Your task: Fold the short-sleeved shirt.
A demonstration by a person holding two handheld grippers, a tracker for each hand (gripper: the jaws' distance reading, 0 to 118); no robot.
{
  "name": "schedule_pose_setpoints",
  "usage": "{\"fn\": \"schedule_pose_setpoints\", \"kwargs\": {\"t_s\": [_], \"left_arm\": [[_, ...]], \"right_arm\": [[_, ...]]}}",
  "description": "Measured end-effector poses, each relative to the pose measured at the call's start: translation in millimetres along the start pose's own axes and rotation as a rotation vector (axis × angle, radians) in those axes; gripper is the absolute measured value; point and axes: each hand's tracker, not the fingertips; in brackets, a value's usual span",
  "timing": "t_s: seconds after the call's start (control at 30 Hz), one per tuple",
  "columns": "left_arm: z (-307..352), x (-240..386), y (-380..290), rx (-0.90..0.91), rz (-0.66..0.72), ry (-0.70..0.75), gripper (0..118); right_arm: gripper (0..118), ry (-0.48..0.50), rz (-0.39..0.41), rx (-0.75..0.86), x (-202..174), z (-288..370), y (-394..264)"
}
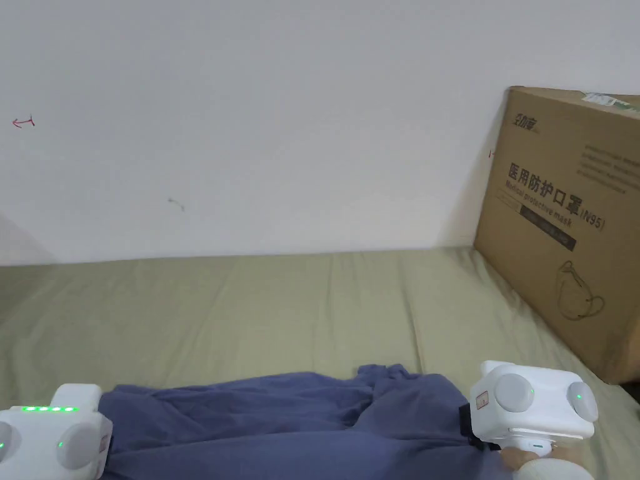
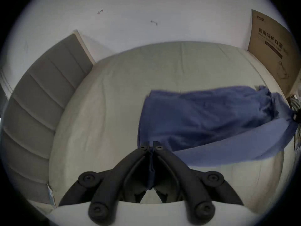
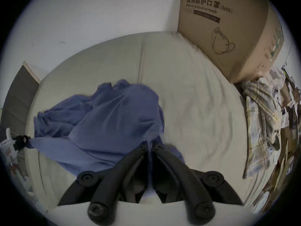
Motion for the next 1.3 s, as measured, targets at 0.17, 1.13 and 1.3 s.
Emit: {"fn": "schedule_pose_setpoints", "kwargs": {"t_s": [0.17,1.13,1.3], "left_arm": [[43,-12,-69,0.005,-0.045,-0.008,1],[210,-81,-276,0.081,0.089,-0.211,99],[245,-70,-275,0.231,0.050,-0.249,99]], "right_arm": [[3,0.028,0.001,0.039,11,50,-71],[70,0.011,0.157,0.216,42,167,-305],[71,-0.036,0.275,0.293,22,187,-304]]}}
